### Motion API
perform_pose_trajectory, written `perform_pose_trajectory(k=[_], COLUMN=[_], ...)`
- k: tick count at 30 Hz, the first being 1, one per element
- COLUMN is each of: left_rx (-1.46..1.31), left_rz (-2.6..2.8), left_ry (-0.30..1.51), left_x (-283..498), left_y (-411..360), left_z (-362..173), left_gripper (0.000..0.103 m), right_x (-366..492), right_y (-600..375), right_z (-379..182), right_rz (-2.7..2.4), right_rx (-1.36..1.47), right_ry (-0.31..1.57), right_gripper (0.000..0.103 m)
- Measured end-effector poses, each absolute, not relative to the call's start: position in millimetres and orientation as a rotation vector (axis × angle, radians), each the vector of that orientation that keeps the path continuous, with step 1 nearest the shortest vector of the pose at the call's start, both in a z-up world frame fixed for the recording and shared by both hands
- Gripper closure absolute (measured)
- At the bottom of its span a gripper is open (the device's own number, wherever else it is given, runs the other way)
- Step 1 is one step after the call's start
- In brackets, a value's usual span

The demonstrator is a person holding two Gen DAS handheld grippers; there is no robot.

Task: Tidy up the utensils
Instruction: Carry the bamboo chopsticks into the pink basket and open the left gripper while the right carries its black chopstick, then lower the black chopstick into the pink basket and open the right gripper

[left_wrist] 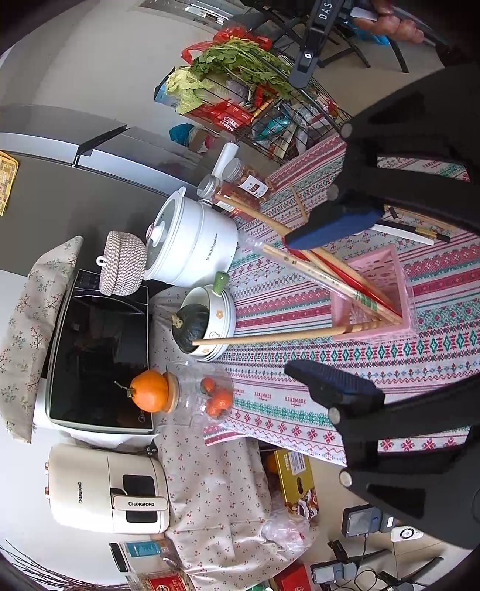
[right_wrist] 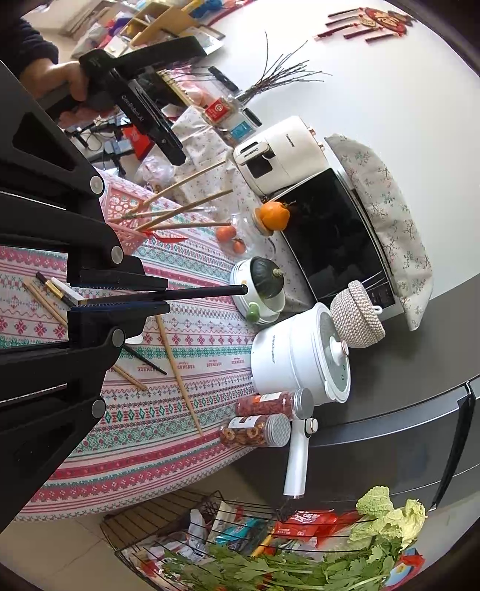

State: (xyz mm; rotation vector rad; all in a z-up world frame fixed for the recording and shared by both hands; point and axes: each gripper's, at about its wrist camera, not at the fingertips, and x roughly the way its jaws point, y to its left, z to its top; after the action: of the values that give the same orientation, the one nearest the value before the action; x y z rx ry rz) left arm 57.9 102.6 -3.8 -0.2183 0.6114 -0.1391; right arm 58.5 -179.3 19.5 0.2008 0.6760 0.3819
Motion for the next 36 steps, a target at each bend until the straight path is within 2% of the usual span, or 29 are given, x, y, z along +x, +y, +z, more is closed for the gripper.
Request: perform_pose_trajectory(k=[4, 11, 26, 30, 36], left_rx=[-0.196, -0.174, -0.211, -0.221, -0.204], left_rz=[-0.142, -0.116, -0.033, -0.032, -0.039], left_ry=[0.671, 0.766, 0.899, 0.905, 0.92], left_x=[46, 29, 35, 36, 38], left_y=[103, 110, 148, 149, 145], left_z=[-2, -13, -47, -48, -52], left_gripper=[0.022, 0.012, 0.012, 0.012, 0.012], right_x=[59, 54, 63, 72, 97], right_y=[-169, -146, -87, -69, -64], right_z=[25, 44, 84, 76, 36], right_rz=[0.42, 0.499, 0.615, 0.575, 0.576], right_rx=[0.206, 0.218, 0.174, 0.1, 0.131], right_ry=[0.674, 0.64, 0.588, 0.586, 0.693], right_gripper=[0.098, 0.098, 0.098, 0.098, 0.098])
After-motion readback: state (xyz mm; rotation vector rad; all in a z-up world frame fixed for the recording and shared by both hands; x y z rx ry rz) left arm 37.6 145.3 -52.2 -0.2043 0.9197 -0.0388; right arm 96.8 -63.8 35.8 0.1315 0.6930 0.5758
